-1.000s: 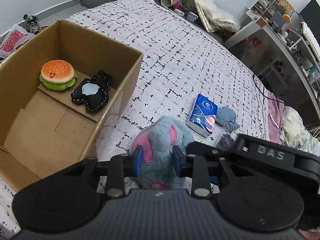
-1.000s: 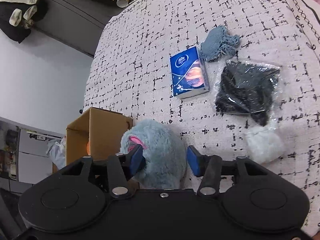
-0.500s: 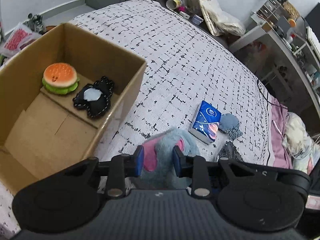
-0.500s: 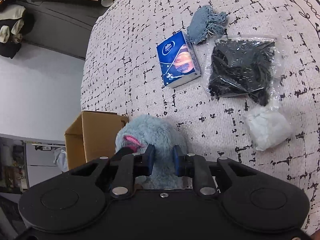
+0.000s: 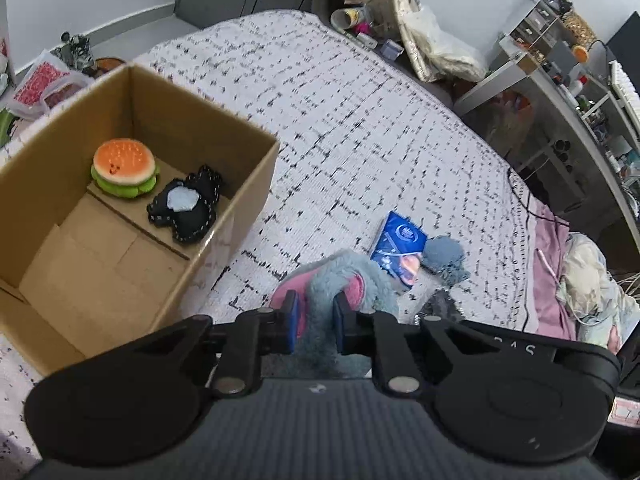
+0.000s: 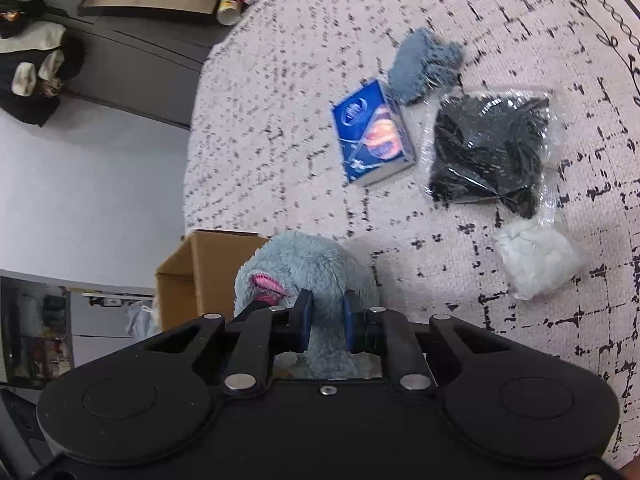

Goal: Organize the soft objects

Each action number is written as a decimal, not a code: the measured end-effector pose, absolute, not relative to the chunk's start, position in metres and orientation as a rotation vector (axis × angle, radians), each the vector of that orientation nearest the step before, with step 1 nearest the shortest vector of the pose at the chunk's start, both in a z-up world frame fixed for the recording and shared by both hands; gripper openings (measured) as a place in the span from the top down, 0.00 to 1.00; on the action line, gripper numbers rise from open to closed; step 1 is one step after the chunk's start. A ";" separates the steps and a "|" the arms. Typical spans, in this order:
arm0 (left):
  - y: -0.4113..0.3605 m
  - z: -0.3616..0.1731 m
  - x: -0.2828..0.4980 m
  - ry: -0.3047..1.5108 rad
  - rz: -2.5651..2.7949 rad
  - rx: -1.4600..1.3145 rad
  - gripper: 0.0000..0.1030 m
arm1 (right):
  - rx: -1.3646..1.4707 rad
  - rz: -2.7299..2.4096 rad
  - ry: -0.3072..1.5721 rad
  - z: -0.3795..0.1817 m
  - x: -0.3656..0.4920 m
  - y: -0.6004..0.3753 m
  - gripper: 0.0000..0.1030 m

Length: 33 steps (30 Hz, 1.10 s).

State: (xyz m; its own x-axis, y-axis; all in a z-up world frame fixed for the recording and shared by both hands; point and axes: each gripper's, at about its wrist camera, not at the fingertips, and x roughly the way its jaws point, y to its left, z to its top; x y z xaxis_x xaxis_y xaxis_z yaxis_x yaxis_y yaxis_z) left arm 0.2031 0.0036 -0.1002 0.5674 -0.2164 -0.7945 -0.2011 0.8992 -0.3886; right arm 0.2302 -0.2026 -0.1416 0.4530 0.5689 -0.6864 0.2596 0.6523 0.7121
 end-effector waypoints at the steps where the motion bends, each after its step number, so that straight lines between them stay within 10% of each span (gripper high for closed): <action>1: 0.004 -0.096 0.202 0.971 -0.011 -0.473 0.84 | 0.886 0.234 1.112 -0.138 0.228 -0.203 0.85; 33: 0.042 -0.023 0.148 0.808 -0.014 -0.447 0.90 | 0.773 0.510 0.909 -0.075 0.196 -0.171 0.85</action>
State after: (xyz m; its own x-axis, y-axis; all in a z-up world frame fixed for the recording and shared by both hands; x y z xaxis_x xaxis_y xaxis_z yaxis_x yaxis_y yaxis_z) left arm 0.1482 0.0416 -0.0228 0.6962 -0.1800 -0.6949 -0.1562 0.9069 -0.3914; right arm 0.1955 -0.1712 -0.0752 0.5289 0.6832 -0.5035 -0.0737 0.6280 0.7748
